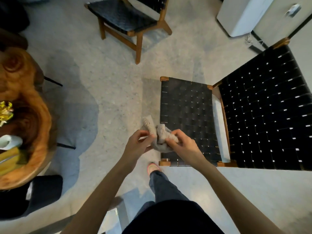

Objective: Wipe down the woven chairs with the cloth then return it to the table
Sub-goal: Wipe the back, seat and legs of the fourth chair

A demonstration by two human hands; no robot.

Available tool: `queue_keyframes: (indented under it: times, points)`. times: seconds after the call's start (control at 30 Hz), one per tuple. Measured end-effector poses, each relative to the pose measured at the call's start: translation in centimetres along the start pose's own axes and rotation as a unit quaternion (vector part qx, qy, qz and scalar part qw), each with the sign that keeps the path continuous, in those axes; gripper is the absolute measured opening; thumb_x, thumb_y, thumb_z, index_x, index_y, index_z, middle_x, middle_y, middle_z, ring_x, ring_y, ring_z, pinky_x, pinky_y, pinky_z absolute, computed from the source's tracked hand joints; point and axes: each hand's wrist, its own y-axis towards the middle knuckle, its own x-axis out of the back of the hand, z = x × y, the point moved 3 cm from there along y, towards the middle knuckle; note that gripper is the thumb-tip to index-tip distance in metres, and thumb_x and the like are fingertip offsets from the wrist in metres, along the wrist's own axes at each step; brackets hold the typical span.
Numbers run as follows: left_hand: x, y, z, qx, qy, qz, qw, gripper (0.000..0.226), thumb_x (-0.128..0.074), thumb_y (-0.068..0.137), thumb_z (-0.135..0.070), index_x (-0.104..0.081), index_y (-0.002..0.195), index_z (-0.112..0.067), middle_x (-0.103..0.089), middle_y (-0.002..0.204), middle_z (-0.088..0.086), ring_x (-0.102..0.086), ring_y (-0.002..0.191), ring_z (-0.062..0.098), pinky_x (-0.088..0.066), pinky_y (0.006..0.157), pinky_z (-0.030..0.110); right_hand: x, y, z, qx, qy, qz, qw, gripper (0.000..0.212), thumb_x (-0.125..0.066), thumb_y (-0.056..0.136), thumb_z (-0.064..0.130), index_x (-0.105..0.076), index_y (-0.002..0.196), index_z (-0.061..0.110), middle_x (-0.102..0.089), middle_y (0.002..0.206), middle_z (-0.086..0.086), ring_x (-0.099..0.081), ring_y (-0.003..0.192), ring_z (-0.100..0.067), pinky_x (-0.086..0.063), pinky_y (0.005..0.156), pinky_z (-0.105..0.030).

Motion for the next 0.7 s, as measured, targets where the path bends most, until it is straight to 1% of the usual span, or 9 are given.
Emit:
queue_keyframes:
  times: [0.1,0.13,0.2,0.3,0.37,0.47,0.53,0.6,0.7]
  points:
    - [0.8,3.6,-3.6,-0.013,-0.007,0.007,1.000,0.016,-0.060,0.091,-0.019,-0.059,0.102,-0.007,-0.062,0.107,0.008,-0.063,0.100,0.018,-0.057,0.082,0.030,1.1,3.5,2.1,-0.010,0.030,-0.043,0.999,0.014,-0.052,0.093,0.047,-0.055,0.087,0.035,-0.062,0.077,0.015,-0.061,0.069,0.001,-0.047,0.056,-0.010]
    - [0.9,4.7,-4.7,-0.020,-0.011,0.014,1.000,0.015,-0.059,0.092,-0.018,-0.059,0.102,-0.007,-0.062,0.108,0.008,-0.063,0.100,0.017,-0.056,0.079,0.026,1.4,4.6,2.6,-0.023,0.054,-0.062,0.996,0.015,-0.051,0.094,0.046,-0.056,0.087,0.033,-0.063,0.078,0.012,-0.063,0.073,-0.005,-0.050,0.060,-0.014]
    - [1.0,7.0,-6.3,-0.032,-0.023,0.024,0.999,0.011,-0.058,0.093,-0.016,-0.059,0.102,-0.010,-0.062,0.109,0.006,-0.063,0.100,0.015,-0.056,0.076,0.022,2.0,6.7,3.2,-0.048,0.096,-0.103,0.989,0.017,-0.052,0.094,0.045,-0.059,0.089,0.030,-0.065,0.083,0.008,-0.066,0.083,-0.015,-0.056,0.075,-0.029]
    - [0.8,10.6,-8.4,-0.045,-0.038,0.047,0.997,0.014,-0.057,0.093,-0.013,-0.056,0.107,-0.009,-0.061,0.105,0.001,-0.065,0.095,0.008,-0.056,0.080,0.023,3.0,9.4,3.6,-0.089,0.144,-0.170,0.971,0.017,-0.054,0.094,0.041,-0.061,0.088,0.028,-0.067,0.087,0.002,-0.066,0.089,-0.022,-0.057,0.083,-0.041]
    - [0.6,13.3,-9.6,-0.038,-0.042,0.073,0.996,0.017,-0.056,0.093,-0.012,-0.053,0.109,-0.005,-0.060,0.107,0.003,-0.063,0.099,0.010,-0.055,0.087,0.027,3.5,11.0,4.0,-0.105,0.184,-0.206,0.955,0.014,-0.054,0.095,0.037,-0.062,0.091,0.026,-0.068,0.092,0.000,-0.067,0.092,-0.023,-0.057,0.084,-0.042]
    - [0.2,17.7,-11.3,-0.036,-0.021,0.122,0.992,0.025,-0.056,0.094,-0.012,-0.050,0.114,0.001,-0.059,0.109,0.005,-0.062,0.106,0.016,-0.054,0.086,0.024,4.1,13.5,4.6,-0.123,0.220,-0.257,0.933,0.009,-0.054,0.096,0.033,-0.060,0.093,0.027,-0.067,0.095,-0.001,-0.067,0.091,-0.022,-0.057,0.083,-0.039]
    - [0.3,20.8,-12.6,-0.025,-0.010,0.148,0.989,0.023,-0.056,0.093,-0.010,-0.050,0.112,0.002,-0.059,0.106,0.005,-0.062,0.104,0.017,-0.055,0.083,0.023,4.1,15.1,5.1,-0.139,0.236,-0.295,0.915,0.006,-0.054,0.096,0.030,-0.058,0.093,0.026,-0.067,0.096,-0.002,-0.066,0.086,-0.020,-0.057,0.080,-0.035]
    - [0.7,24.1,-14.0,-0.014,0.006,0.177,0.984,0.016,-0.056,0.093,-0.010,-0.050,0.106,-0.002,-0.059,0.103,0.002,-0.063,0.098,0.012,-0.055,0.077,0.020,3.8,16.8,5.8,-0.148,0.251,-0.334,0.897,0.005,-0.055,0.097,0.025,-0.057,0.095,0.022,-0.066,0.093,-0.004,-0.063,0.078,-0.017,-0.056,0.075,-0.033]
    - [1.5,28.7,-16.6,-0.013,0.043,0.238,0.970,0.009,-0.056,0.093,-0.006,-0.049,0.098,-0.005,-0.059,0.099,0.001,-0.062,0.092,0.008,-0.056,0.076,0.021,2.7,19.4,7.4,-0.169,0.296,-0.392,0.855,0.009,-0.056,0.096,0.017,-0.057,0.104,0.013,-0.065,0.089,-0.006,-0.061,0.074,-0.018,-0.056,0.074,-0.036]
